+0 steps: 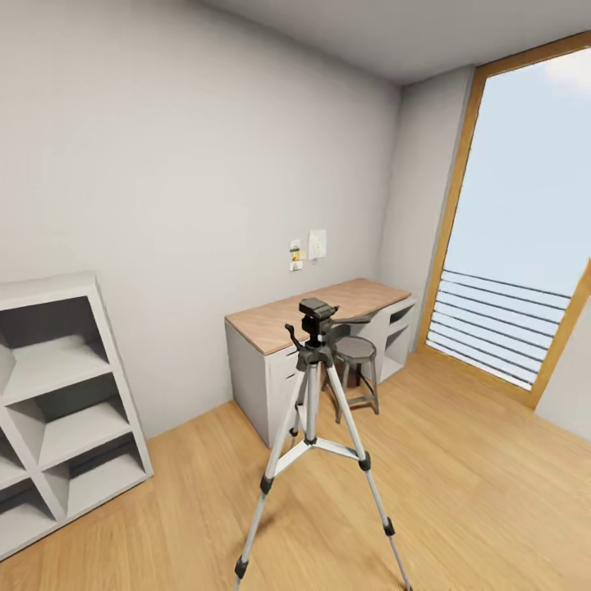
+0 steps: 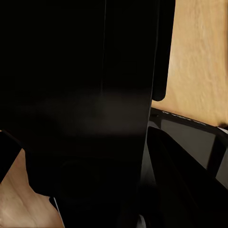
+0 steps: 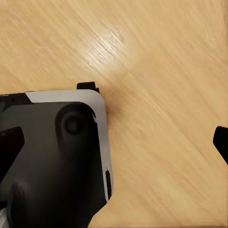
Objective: Attach the digital camera to the camera tripod in the bedroom.
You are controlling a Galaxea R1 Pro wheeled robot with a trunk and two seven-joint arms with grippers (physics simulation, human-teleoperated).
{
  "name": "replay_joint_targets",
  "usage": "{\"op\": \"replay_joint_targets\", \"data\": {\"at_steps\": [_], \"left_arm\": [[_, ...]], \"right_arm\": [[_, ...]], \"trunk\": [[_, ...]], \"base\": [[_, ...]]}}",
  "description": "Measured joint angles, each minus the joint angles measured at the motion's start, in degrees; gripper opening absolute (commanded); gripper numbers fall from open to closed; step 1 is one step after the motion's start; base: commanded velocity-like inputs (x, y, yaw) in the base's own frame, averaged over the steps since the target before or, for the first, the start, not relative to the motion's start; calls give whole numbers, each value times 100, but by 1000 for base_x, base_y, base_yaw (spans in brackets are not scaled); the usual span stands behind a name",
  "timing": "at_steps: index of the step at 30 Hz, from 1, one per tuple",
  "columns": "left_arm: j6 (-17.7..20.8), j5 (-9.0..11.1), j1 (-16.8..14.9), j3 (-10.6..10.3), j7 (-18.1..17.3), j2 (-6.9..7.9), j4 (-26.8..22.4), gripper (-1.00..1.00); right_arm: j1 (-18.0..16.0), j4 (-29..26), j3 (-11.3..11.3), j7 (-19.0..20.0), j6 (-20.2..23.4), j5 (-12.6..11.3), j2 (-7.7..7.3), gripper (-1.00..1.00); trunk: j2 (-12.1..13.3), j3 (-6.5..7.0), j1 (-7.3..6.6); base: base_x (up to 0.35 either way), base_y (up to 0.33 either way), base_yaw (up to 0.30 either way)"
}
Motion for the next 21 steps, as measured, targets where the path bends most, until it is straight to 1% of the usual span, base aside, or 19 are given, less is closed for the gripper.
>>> {"op": "replay_joint_targets", "data": {"at_steps": [21], "left_arm": [[1, 0, 0, -1, 0, -1, 0, -100]], "right_arm": [[0, 0, 0, 3, -9, 0, 0, 100]], "trunk": [[0, 0, 0]], "base": [[0, 0, -295]]}}
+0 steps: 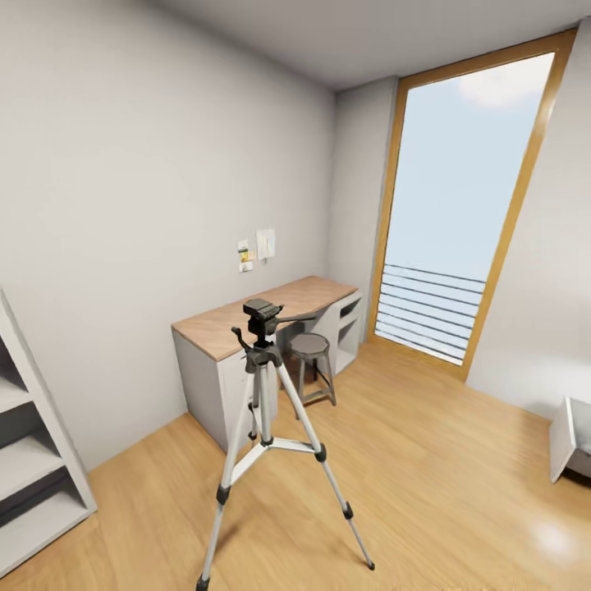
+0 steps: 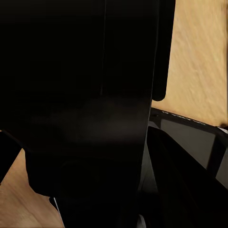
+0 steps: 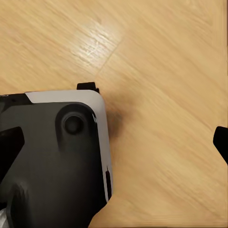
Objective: Attach the digital camera to the camera tripod in the bedroom.
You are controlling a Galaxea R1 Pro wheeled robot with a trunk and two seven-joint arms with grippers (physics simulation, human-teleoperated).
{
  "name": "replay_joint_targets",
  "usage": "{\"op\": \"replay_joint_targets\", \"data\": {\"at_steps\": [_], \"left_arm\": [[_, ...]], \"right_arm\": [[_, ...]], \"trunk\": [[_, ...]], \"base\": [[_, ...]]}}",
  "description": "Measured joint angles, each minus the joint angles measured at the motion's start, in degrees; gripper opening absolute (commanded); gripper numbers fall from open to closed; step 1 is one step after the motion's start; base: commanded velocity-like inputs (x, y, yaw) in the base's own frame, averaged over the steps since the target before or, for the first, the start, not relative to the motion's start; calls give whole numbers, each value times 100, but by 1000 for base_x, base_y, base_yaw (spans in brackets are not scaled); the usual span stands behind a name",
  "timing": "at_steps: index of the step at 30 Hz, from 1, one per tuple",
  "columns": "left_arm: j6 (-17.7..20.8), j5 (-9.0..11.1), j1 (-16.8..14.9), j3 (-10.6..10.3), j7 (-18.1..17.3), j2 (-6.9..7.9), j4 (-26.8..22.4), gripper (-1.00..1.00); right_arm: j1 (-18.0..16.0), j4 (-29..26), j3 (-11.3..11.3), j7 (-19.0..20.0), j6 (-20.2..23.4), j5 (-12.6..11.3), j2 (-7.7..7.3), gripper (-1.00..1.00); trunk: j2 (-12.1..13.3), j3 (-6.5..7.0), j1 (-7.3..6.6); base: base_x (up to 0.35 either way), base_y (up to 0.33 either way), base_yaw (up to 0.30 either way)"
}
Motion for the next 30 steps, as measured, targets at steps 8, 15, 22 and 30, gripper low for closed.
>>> {"op": "replay_joint_targets", "data": {"at_steps": [8, 15, 22, 30], "left_arm": [[0, -1, 0, -1, 0, -2, 0, -100], [0, -1, 0, -2, 0, -2, 0, -100], [6, -1, 0, -3, 0, -3, 0, -100], [9, -2, 0, -4, 0, -2, 0, -100]], "right_arm": [[0, 0, 0, 0, 0, 0, 0, 100], [0, 0, 0, 5, 11, 0, 0, 100], [0, 0, 0, 27, 18, 0, 0, 100], [1, 0, 7, 41, 27, 2, 0, 100]], "trunk": [[0, 0, 0], [0, 0, 0], [0, 0, 0], [-1, 0, 0]], "base": [[0, 0, -295], [0, 0, -295], [7, 0, -296], [104, -37, -296]]}}
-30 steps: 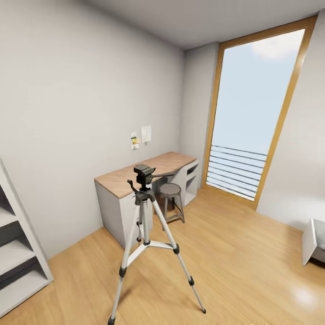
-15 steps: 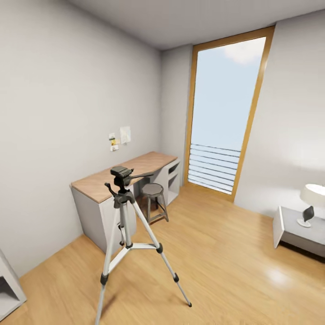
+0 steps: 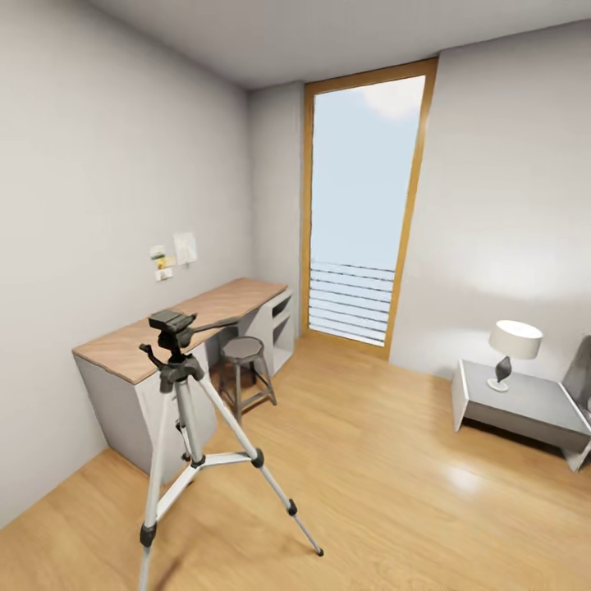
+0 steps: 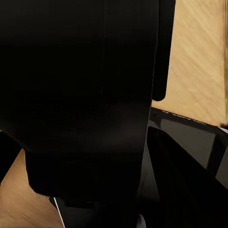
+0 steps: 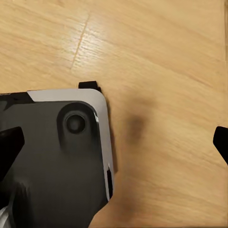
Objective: Attach the digital camera to the camera tripod in the bedroom.
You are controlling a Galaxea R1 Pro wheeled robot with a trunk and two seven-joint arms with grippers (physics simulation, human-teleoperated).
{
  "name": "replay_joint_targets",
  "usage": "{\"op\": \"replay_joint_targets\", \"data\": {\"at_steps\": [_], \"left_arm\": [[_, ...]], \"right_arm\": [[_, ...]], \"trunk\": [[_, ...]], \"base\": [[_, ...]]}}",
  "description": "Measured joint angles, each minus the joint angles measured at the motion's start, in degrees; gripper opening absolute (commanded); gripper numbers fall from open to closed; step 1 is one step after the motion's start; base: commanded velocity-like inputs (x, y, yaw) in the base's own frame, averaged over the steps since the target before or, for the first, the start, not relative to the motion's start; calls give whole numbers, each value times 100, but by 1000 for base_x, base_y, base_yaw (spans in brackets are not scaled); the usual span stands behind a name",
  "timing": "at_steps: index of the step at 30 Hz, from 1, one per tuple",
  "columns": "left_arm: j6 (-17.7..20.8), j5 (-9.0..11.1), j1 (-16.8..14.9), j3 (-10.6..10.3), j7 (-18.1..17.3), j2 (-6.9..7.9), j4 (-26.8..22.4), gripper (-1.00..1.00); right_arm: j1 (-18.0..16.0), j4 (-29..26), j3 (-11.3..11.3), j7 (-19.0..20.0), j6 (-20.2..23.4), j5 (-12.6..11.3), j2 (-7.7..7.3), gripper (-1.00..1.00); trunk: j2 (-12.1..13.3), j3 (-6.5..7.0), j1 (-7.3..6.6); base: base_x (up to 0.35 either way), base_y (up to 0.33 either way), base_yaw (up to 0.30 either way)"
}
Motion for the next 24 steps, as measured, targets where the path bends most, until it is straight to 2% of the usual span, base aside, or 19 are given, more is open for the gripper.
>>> {"op": "replay_joint_targets", "data": {"at_steps": [8, 24], "left_arm": [[35, 0, 0, 0, -2, 0, 0, -100], [54, 1, 0, 1, 0, 9, 0, -100]], "right_arm": [[-1, 0, 1, 11, 0, 13, 0, 100], [-1, 0, 37, 27, -8, 53, -2, 100]], "trunk": [[0, 0, -1], [0, -1, -2]], "base": [[236, -154, -234], [287, -166, -6]]}}
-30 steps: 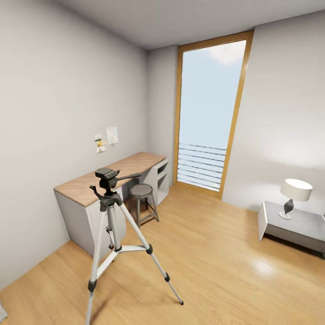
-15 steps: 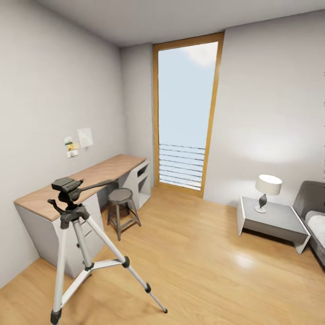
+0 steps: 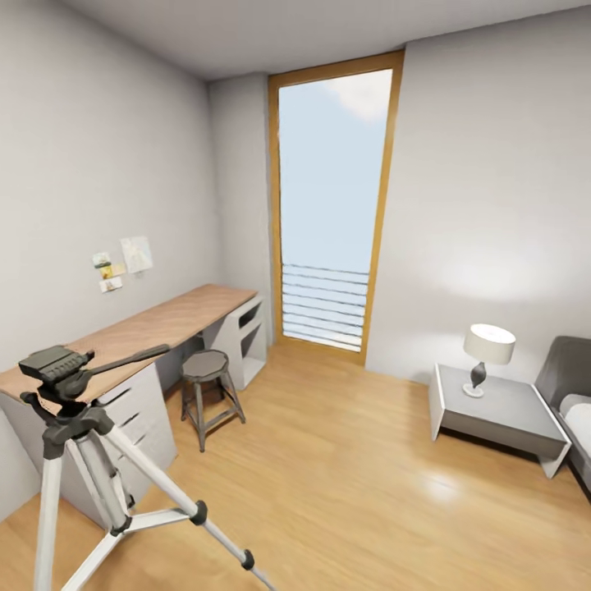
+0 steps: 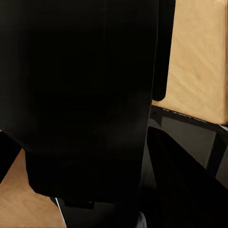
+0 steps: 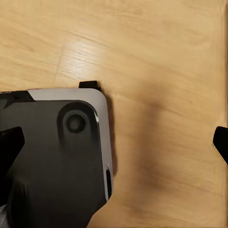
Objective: Attach the digital camera to the camera tripod in the bedroom.
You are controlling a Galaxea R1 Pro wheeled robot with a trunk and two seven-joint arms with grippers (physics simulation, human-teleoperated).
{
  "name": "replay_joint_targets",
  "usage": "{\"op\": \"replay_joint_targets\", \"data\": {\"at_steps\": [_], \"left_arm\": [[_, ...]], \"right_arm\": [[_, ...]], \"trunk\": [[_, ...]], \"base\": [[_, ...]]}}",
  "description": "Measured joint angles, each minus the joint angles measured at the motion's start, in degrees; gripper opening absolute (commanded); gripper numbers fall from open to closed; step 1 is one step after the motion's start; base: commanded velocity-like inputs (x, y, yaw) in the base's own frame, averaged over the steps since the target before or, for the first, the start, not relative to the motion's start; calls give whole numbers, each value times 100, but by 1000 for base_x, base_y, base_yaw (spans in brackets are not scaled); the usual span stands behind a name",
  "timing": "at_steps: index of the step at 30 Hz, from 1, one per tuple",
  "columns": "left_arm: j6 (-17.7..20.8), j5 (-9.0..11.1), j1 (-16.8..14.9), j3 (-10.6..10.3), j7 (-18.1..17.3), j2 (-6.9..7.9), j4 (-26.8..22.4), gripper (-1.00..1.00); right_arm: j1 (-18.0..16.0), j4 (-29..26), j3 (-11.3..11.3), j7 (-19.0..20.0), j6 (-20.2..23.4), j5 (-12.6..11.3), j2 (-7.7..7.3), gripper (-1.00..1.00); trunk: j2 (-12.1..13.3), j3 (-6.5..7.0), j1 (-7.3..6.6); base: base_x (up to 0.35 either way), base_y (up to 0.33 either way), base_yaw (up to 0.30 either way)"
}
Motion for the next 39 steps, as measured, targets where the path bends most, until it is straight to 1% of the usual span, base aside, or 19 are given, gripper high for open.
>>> {"op": "replay_joint_targets", "data": {"at_steps": [23, 27, 35, 39], "left_arm": [[-45, 0, 0, 5, 0, 0, 0, -100], [-60, 5, 1, 6, 1, 4, 0, -100], [-63, 10, 0, 6, 4, 8, 0, -100], [-60, 51, 0, 12, 14, 28, 0, -100]], "right_arm": [[0, -7, 8, -46, 0, 0, 1, 100], [-1, -8, 11, -68, 9, 0, 2, 100], [-1, -8, 20, -61, 20, 1, 4, 100], [-1, -11, 33, -55, 69, 160, 2, 100]], "trunk": [[0, 0, 1], [0, 0, 2], [1, 0, 3], [1, 0, 3]], "base": [[271, -227, 5], [101, -145, 214], [19, -30, 268], [1, -2, 277]]}}
